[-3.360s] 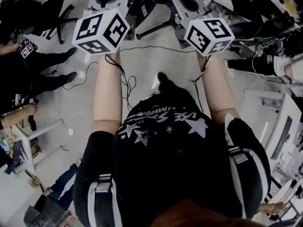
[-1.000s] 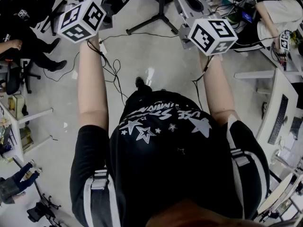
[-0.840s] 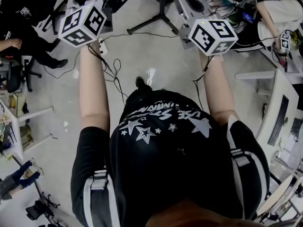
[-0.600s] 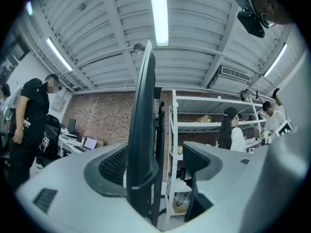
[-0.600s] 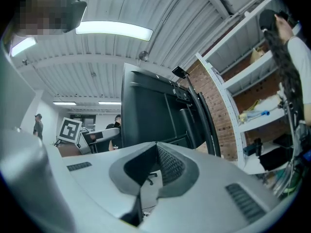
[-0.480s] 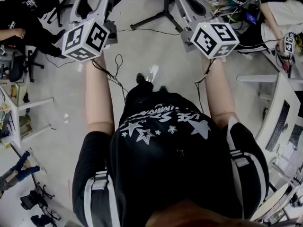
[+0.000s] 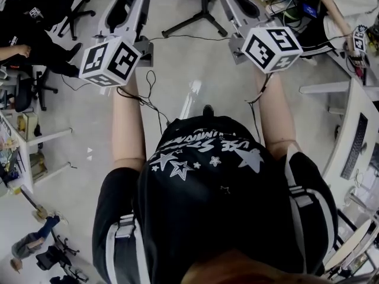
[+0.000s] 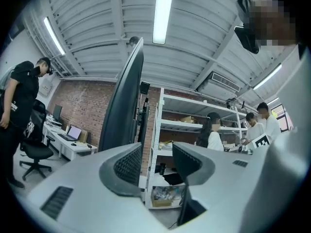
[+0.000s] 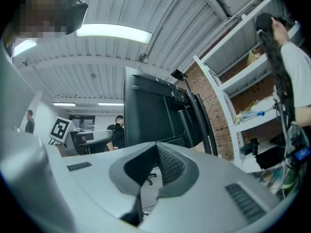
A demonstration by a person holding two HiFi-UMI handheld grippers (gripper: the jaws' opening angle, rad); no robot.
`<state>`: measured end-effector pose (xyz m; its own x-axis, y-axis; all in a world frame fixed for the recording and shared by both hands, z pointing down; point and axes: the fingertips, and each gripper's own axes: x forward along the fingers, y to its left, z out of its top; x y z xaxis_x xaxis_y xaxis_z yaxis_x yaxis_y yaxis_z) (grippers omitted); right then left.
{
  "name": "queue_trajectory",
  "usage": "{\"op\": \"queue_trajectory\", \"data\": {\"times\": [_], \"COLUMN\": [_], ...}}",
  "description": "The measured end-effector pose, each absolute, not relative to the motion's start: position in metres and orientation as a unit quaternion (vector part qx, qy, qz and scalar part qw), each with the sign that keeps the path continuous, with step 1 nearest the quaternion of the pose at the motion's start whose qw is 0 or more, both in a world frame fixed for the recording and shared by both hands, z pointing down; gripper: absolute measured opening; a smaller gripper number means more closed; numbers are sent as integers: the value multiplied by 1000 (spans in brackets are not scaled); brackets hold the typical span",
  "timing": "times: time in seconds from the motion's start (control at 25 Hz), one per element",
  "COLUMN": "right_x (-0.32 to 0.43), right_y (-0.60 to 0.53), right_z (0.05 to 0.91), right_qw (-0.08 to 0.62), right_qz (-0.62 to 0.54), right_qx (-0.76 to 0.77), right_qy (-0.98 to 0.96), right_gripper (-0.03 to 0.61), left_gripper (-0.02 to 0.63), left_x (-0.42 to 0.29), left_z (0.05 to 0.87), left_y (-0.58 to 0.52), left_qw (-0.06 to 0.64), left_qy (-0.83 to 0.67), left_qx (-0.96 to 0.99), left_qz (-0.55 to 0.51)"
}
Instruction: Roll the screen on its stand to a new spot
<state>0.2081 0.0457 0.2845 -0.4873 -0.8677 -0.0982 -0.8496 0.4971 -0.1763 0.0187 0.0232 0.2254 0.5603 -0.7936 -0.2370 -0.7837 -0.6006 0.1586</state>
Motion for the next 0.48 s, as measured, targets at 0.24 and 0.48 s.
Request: {"op": "queue_trajectory", "data": {"times": [0.24, 0.48], "right_x": [193, 160], "right_y": [65, 93], "right_z": [284, 290], "right_qw": [80, 70], "right_qz": [-54, -57], "right_qx": [-509, -509], "right_qy": [856, 856], "right_gripper": [8, 8], "left_gripper": [113, 22], "left_x": [12, -18], "left_z": [232, 243], "left_y": [46, 73], "left_qw": [33, 32], "left_qy": [-428, -434], "left_qx": [894, 893], "left_qz": [-130, -117]}}
